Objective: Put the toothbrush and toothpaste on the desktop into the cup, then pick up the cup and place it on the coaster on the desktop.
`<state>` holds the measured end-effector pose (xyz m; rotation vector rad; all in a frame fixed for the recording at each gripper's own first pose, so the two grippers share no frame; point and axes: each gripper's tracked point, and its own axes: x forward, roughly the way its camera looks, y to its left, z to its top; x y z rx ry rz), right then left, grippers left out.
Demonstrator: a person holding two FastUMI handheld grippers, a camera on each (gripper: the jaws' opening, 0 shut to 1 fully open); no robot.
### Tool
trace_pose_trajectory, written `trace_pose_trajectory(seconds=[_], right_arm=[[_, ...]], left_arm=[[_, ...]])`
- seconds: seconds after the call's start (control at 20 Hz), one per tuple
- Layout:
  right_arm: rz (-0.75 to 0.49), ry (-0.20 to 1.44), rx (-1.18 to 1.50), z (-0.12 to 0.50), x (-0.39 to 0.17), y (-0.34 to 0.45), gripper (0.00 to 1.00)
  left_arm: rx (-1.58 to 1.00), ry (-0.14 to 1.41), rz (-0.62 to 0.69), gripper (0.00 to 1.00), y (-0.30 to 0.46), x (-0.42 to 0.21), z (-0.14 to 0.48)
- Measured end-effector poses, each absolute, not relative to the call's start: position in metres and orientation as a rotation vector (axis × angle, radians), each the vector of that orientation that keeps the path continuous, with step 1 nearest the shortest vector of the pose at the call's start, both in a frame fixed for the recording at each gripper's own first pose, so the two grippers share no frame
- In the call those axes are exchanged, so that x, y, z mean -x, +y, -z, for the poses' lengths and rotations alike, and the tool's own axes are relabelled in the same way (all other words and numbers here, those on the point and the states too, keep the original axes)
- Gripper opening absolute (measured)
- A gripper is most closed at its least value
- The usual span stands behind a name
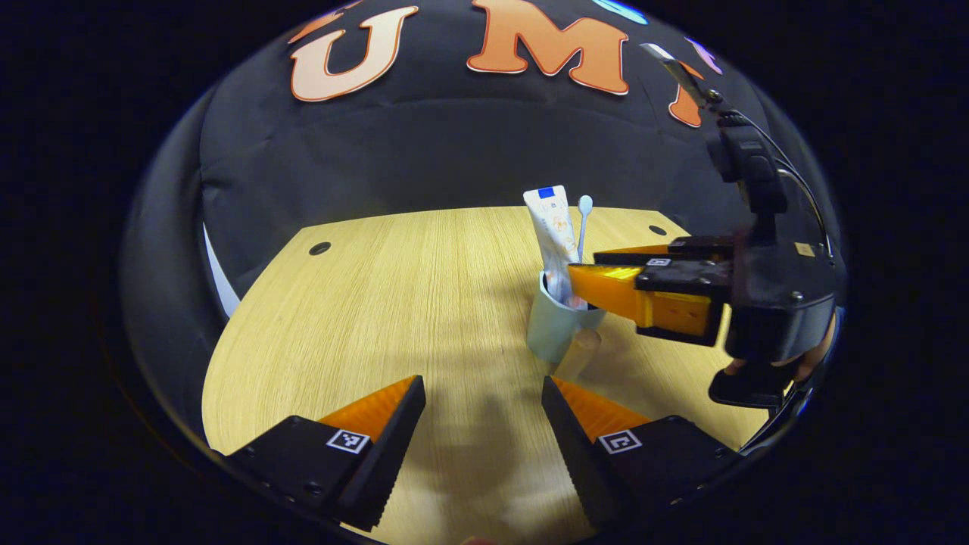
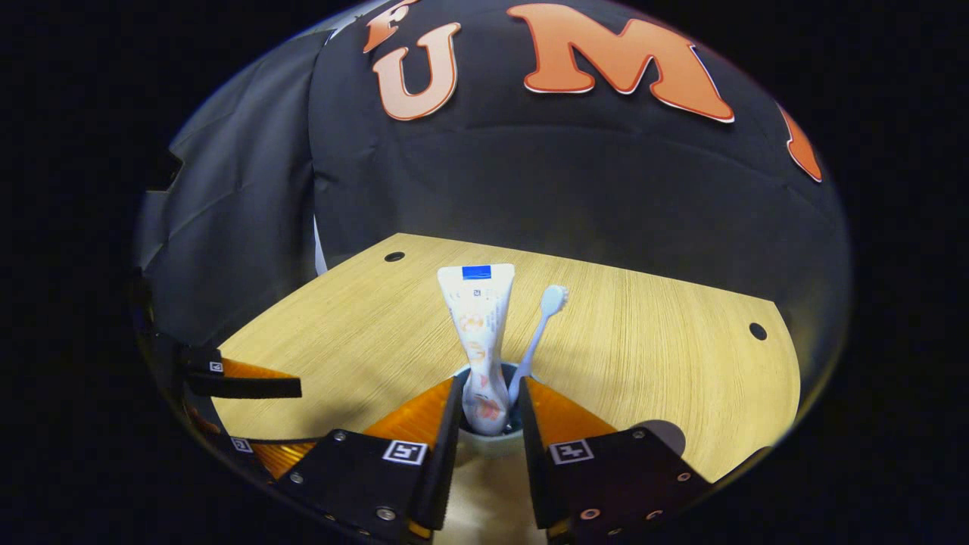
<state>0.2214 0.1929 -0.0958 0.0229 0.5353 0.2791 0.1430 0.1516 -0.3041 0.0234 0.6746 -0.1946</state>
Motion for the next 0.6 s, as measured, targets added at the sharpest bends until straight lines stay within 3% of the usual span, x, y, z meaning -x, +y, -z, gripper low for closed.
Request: trace_pose_trajectory(seconds=[0.2,0.25,0.3,0.6], right_arm=[[-0.233,0.515,-0.043,0.076,-0.201,0.159,0.69],[-0.221,0.507,-0.049,0.071,-0.197,0.151,0.67],[-0.207,0.500,-0.052,0.066,-0.193,0.142,0.78],[-0.114,0.448,-0.048,0.041,-0.167,0.089,0.93]], left_arm=[[-0.022,0.650,0.229,0.94,0.146,-0.158,0.297],[-0.026,0.645,0.243,0.94,0.139,-0.159,0.290],[-0.030,0.643,0.260,0.94,0.133,-0.162,0.286],[-0.034,0.683,0.349,0.93,0.088,-0.175,0.284]])
